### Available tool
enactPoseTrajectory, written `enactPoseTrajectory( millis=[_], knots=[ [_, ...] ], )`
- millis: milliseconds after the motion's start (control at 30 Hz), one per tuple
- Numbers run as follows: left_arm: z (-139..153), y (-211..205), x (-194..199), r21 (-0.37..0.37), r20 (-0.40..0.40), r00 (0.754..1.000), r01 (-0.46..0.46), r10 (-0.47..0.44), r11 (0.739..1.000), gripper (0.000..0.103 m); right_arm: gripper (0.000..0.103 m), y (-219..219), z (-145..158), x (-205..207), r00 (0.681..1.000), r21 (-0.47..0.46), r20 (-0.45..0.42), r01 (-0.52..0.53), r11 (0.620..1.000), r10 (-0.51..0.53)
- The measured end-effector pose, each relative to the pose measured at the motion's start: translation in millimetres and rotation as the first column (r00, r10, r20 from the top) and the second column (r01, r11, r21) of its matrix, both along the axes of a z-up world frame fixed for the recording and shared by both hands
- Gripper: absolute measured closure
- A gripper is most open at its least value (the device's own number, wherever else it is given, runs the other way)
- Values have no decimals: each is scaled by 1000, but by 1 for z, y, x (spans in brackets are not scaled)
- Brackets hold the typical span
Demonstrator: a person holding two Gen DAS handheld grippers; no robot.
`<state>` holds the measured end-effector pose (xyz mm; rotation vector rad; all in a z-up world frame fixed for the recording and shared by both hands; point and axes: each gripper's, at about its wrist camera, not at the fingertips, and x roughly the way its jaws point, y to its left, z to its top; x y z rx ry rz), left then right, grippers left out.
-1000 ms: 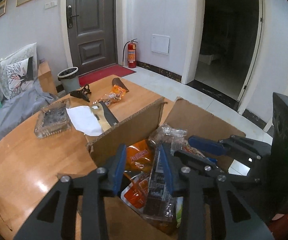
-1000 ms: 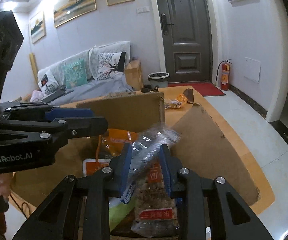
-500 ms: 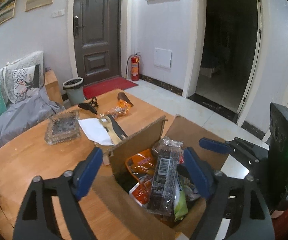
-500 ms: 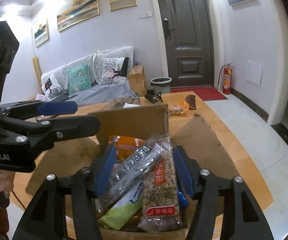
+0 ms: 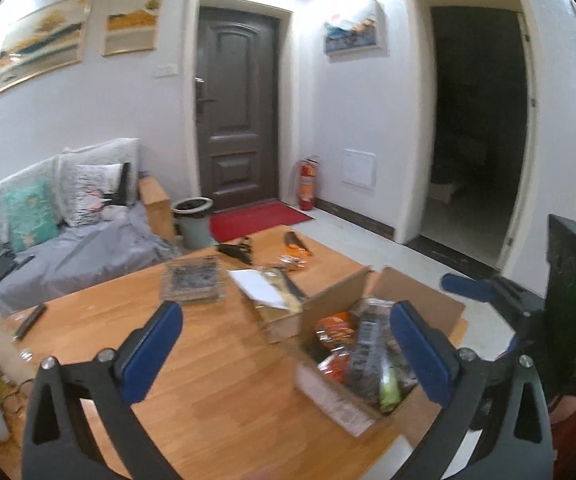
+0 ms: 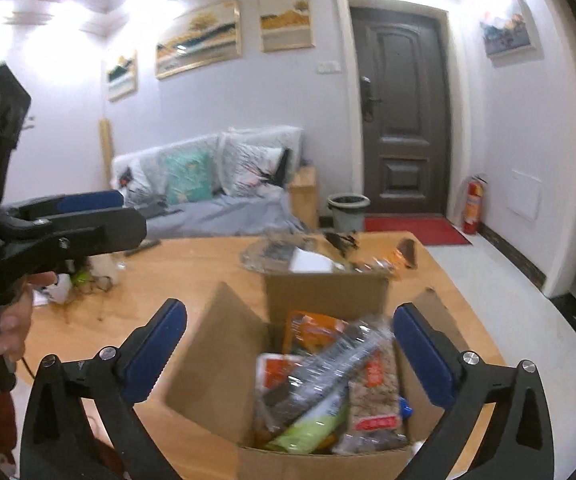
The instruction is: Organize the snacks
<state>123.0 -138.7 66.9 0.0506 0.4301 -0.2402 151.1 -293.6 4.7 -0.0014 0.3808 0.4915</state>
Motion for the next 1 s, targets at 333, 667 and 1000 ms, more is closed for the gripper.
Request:
enactPoseTrajectory(
  millis=[333, 667, 1000],
  knots=[
    [-29, 70, -33, -38, 59, 952, -297, 299, 954, 1, 0, 35, -1, -13, 993, -16, 113, -41, 999, 42],
    [-57, 99, -29, -53, 20, 935, -354, 355, 934, 1, 0, 60, -29, -7, 997, -55, 59, -55, 997, 58],
    [-55, 92, -29, -43, 26, 937, -347, 348, 937, 1, 0, 53, -26, -7, 997, -18, 59, -38, 999, 39]
  ],
)
